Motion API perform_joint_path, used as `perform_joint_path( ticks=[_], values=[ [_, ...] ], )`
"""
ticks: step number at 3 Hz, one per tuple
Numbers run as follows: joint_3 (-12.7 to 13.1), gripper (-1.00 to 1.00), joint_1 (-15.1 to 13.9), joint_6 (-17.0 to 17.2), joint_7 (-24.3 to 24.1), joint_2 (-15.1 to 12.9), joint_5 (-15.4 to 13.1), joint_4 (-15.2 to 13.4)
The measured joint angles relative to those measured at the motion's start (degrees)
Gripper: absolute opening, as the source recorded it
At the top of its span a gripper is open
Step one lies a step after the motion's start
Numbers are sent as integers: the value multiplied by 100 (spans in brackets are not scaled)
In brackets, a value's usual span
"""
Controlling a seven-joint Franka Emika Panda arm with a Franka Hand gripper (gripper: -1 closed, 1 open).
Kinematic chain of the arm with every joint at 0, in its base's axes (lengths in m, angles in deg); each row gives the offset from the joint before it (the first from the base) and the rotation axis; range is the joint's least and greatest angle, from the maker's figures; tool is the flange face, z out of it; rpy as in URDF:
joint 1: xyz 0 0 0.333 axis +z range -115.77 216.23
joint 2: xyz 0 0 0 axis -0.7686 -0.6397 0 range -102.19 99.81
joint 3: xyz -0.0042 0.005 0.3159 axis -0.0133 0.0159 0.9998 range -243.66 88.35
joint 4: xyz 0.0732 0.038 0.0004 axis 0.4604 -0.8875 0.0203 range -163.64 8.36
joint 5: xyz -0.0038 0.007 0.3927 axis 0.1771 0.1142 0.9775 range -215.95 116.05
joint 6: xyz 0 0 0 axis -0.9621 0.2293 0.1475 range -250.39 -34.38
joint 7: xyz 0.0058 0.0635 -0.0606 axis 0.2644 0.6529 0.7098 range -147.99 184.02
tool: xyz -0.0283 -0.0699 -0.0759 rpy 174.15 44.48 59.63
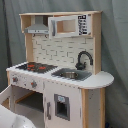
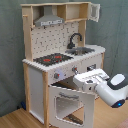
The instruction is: Play with the kitchen
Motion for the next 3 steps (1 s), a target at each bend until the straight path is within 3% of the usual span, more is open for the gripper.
perform_joint_path(
  ticks=[2,3],
  values=[
    [-891,100,614,-242,253,-211,-1,-592],
    [-1375,100,838,-576,247,-253,-1,-909]
  ],
)
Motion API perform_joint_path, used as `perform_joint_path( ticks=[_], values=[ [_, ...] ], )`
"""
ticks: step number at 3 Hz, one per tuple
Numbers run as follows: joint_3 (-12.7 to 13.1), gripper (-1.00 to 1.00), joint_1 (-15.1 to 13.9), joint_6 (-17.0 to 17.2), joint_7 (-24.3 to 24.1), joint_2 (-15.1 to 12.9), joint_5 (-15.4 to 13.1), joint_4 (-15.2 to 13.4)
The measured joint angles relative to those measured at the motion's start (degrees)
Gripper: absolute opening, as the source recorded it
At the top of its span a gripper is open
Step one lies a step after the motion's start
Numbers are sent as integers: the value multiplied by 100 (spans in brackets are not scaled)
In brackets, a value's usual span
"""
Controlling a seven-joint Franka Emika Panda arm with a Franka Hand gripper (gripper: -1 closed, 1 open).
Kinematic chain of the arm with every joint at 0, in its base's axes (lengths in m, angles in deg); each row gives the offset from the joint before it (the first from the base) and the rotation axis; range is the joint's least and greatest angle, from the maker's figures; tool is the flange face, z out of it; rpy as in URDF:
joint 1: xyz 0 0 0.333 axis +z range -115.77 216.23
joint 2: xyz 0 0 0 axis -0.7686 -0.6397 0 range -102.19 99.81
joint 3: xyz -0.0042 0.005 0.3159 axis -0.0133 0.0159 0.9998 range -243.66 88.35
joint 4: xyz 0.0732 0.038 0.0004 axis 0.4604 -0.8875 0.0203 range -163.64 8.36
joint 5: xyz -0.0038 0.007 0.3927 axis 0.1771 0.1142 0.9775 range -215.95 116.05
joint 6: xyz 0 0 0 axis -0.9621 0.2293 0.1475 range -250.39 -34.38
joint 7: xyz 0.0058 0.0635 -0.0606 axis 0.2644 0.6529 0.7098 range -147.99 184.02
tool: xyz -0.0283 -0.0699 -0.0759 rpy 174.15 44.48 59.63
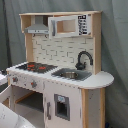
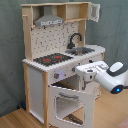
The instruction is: Play with the kitchen
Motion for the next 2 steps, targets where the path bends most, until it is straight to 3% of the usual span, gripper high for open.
perform_joint_path(
  ticks=[2],
  values=[
    [-735,100,187,-898,-33,6,-3,-565]
  ],
)
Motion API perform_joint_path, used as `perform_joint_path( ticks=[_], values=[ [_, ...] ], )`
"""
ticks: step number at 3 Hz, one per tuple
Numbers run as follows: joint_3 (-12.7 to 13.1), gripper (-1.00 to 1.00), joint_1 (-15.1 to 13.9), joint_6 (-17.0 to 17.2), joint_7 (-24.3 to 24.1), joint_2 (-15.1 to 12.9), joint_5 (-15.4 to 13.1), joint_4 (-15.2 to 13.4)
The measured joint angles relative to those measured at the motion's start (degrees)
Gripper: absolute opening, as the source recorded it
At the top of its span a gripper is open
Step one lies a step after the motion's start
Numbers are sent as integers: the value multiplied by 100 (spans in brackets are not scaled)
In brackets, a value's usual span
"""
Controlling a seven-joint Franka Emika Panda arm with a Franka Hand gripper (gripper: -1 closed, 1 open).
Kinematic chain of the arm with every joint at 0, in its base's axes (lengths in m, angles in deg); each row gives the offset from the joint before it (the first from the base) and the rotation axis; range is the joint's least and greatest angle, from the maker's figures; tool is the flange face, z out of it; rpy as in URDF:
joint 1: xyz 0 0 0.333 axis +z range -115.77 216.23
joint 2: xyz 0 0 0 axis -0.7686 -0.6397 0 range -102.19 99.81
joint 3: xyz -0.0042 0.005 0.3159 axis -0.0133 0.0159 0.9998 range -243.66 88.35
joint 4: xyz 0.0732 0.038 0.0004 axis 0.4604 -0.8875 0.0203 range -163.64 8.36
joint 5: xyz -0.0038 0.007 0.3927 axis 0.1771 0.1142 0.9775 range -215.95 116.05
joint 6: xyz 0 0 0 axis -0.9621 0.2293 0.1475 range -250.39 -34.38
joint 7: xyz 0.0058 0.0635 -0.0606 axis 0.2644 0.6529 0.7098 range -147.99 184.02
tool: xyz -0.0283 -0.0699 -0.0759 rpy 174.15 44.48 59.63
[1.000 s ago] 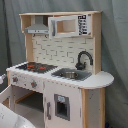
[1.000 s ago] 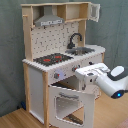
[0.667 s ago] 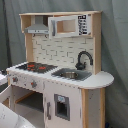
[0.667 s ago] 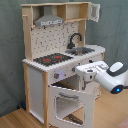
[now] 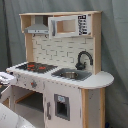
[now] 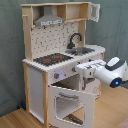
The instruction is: Play with the kitchen
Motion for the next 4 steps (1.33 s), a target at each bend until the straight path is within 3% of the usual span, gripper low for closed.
perform_joint_path(
  ticks=[2,4],
  values=[
    [-349,100,-137,-1012,-181,-1,-3,-572],
    [-329,100,-724,-1961,-202,-1,-460,-582]
  ],
)
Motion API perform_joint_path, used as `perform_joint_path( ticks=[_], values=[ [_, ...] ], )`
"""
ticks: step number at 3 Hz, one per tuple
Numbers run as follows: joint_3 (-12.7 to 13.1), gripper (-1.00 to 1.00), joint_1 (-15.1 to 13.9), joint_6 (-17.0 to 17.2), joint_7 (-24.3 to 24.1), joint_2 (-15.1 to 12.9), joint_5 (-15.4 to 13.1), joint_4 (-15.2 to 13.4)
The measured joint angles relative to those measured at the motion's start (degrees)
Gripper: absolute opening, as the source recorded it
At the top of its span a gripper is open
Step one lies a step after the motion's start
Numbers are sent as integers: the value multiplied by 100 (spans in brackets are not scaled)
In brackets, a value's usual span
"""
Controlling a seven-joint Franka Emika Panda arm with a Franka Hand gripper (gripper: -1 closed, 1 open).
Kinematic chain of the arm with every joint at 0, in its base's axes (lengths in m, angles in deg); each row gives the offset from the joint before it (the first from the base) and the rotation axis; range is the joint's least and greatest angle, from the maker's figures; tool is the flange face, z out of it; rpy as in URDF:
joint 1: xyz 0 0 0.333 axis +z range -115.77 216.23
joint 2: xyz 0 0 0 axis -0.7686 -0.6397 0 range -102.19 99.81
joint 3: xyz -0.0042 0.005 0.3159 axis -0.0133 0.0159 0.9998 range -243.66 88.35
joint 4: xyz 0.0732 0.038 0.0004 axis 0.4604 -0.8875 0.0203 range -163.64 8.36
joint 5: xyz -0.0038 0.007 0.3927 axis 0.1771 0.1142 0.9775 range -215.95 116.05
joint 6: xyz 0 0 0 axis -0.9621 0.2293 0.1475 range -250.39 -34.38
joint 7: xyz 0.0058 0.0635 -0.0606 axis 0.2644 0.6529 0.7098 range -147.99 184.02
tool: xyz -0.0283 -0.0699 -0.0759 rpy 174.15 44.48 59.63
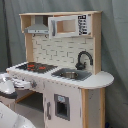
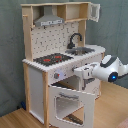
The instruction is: Play with the kitchen
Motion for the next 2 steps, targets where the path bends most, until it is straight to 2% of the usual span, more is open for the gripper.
perform_joint_path(
  ticks=[2],
  values=[
    [-2,100,-405,-884,-362,1,-644,58]
  ],
)
